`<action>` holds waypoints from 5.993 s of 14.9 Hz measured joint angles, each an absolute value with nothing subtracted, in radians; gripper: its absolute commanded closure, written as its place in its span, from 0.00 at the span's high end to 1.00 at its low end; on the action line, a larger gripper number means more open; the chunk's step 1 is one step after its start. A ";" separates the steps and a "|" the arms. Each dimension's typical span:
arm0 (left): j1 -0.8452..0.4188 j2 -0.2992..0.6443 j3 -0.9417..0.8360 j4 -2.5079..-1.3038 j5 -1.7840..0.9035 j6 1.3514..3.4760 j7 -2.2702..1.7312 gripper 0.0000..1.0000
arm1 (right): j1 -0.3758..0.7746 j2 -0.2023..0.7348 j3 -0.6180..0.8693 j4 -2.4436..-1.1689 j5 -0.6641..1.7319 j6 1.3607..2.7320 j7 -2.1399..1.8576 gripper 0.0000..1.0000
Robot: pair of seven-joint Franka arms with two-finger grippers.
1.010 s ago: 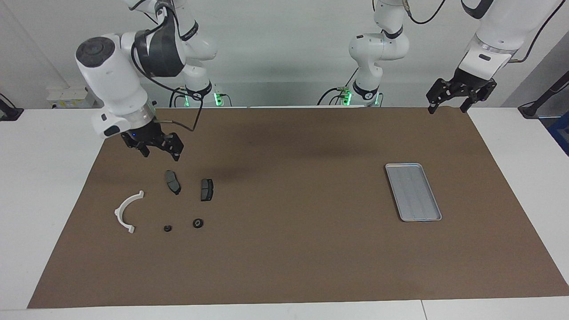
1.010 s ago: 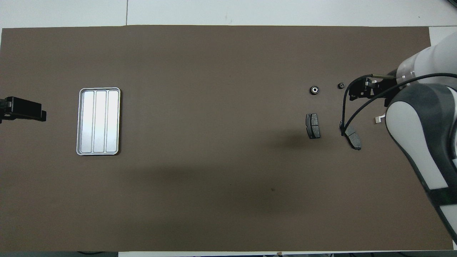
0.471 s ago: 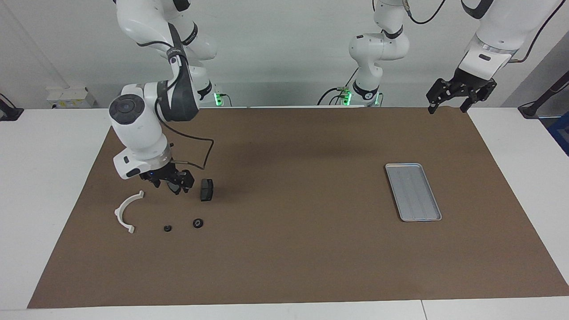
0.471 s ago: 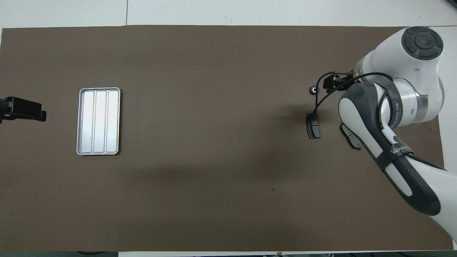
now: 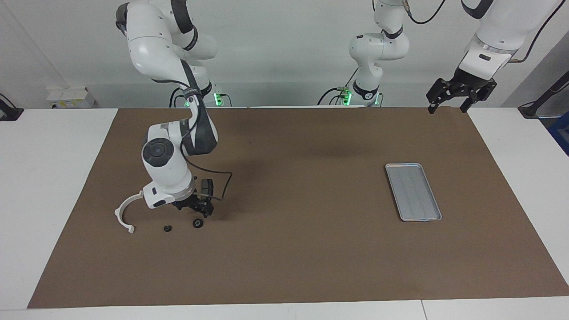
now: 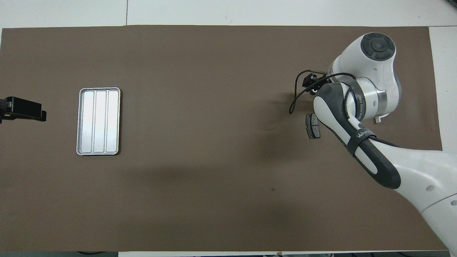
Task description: Pick bearing gear from pile to tray
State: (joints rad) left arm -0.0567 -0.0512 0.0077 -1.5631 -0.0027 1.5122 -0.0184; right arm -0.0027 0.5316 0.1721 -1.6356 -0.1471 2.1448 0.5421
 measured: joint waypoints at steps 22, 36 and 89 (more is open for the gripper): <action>-0.057 -0.051 0.008 -1.563 -0.003 1.512 -0.018 1.00 | -0.008 0.599 0.167 -1.601 -0.195 2.220 0.559 0.00; -0.057 -0.051 0.008 -1.563 -0.003 1.512 -0.018 1.00 | 0.047 0.500 0.329 -1.277 -0.163 1.613 0.679 0.00; -0.057 -0.051 0.008 -1.563 -0.003 1.512 -0.022 1.00 | -0.265 0.559 0.353 -1.550 -0.276 2.078 0.411 1.00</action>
State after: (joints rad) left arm -0.0567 -0.0512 0.0077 -1.5631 -0.0027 1.5121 -0.0220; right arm -0.2652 0.5590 0.3526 -1.5502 -0.2761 2.0785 0.4105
